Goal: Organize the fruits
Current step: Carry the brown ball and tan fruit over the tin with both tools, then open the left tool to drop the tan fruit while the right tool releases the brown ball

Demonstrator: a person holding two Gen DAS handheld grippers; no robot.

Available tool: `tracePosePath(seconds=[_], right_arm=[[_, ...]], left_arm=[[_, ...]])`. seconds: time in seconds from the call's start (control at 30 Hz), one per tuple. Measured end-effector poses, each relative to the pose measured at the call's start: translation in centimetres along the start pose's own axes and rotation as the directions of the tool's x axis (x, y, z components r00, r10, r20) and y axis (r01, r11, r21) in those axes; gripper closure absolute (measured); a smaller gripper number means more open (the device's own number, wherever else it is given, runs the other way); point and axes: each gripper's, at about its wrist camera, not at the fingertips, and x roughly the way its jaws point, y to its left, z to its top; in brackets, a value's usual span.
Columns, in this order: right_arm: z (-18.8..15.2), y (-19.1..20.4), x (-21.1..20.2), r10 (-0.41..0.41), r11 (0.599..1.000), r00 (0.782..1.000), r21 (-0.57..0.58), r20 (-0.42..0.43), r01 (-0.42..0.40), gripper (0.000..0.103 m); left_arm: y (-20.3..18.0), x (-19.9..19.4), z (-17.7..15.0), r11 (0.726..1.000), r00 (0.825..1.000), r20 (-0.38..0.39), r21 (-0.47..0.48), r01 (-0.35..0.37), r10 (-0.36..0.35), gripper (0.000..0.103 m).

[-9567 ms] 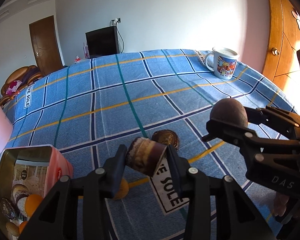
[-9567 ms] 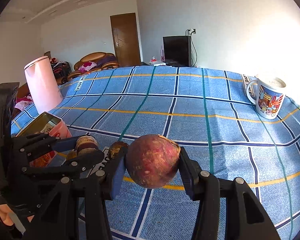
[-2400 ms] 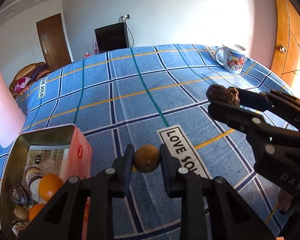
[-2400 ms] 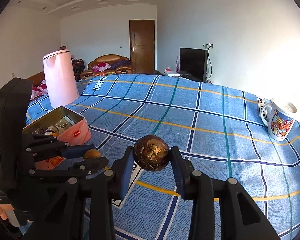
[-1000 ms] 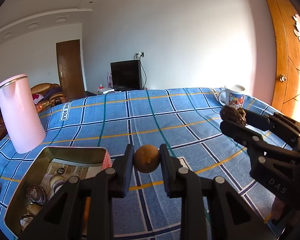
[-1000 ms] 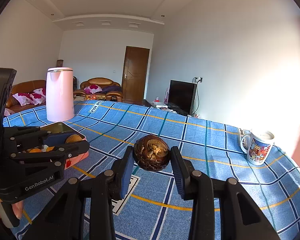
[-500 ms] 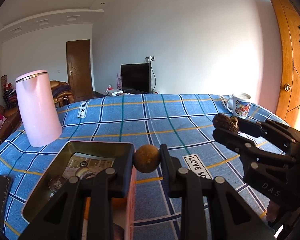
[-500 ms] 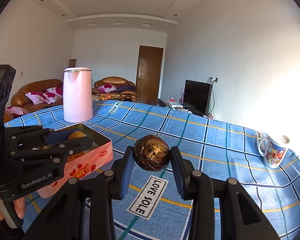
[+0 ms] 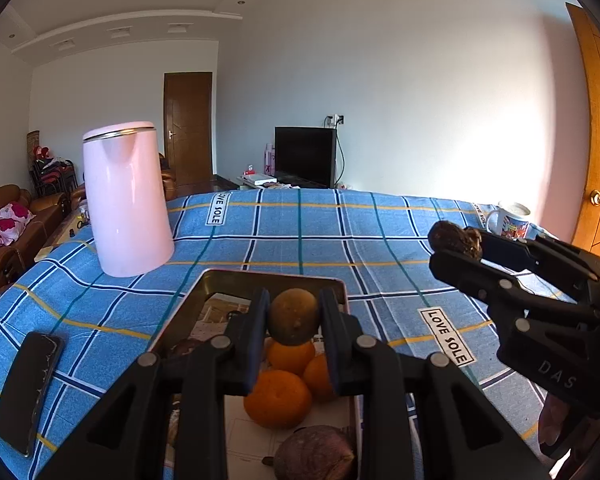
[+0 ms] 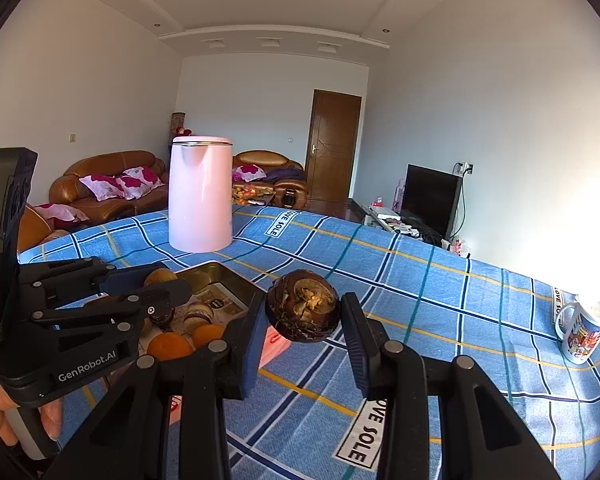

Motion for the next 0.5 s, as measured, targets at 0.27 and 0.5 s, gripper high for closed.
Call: tracePosePath(seconds=[0.27, 0.5], right_arm=[[0.9, 2.5, 2.1, 0.057, 0.998, 0.998, -0.022, -0.026, -0.058, 0.064], [1.0, 4.5, 3.3, 0.098, 0.994, 0.994, -0.034, -0.05, -0.1, 0.064]], left_arm=[[2.6, 0.2, -0.5, 0.999, 0.999, -0.029, -0.032, -0.032, 0.031, 0.076], [4.3, 0.3, -1.0, 0.998, 0.998, -0.046, -0.048, -0.05, 0.048, 0.076]])
